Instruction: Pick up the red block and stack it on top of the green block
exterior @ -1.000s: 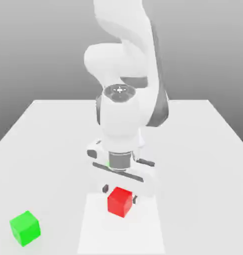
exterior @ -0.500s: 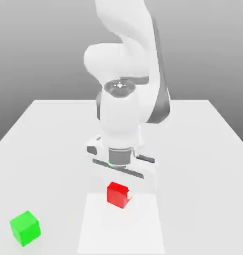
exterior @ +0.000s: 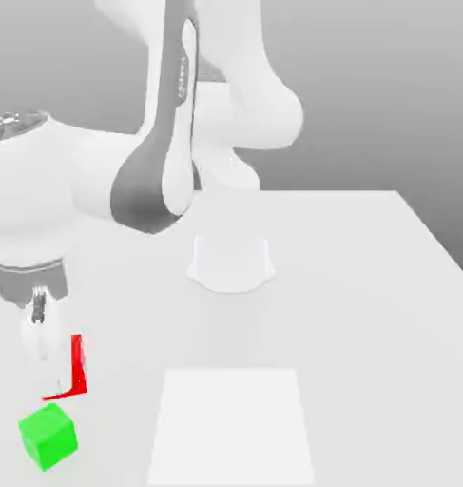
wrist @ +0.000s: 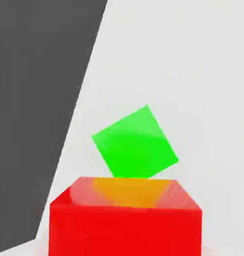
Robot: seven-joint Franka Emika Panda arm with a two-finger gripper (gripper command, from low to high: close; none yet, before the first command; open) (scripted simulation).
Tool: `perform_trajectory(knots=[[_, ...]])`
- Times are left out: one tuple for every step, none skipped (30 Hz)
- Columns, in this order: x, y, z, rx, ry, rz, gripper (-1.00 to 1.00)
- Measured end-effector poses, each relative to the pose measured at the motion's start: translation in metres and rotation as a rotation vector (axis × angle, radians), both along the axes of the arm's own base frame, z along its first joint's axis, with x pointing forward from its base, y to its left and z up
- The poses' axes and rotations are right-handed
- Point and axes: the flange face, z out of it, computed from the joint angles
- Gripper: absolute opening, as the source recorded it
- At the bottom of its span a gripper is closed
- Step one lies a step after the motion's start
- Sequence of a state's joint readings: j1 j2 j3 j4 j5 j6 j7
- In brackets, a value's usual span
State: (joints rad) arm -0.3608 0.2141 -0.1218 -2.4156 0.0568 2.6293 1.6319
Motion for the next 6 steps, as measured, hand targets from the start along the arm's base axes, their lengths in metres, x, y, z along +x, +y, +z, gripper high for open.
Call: perform_trajectory(knots=[[0.000, -0.002, -0.013, -0.001, 0.000, -0.007, -1.00], [0.000, -0.003, -0.026, -0.001, 0.001, -0.011, -1.00], [0.000, -0.003, -0.036, -0.001, 0.001, -0.012, 1.00], [0.000, -0.003, -0.036, -0.001, 0.001, -0.012, 1.00], [0.000, -0.003, -0.036, -0.001, 0.001, -0.012, 1.00], [0.000, -0.003, -0.036, -0.001, 0.001, -0.012, 1.00]])
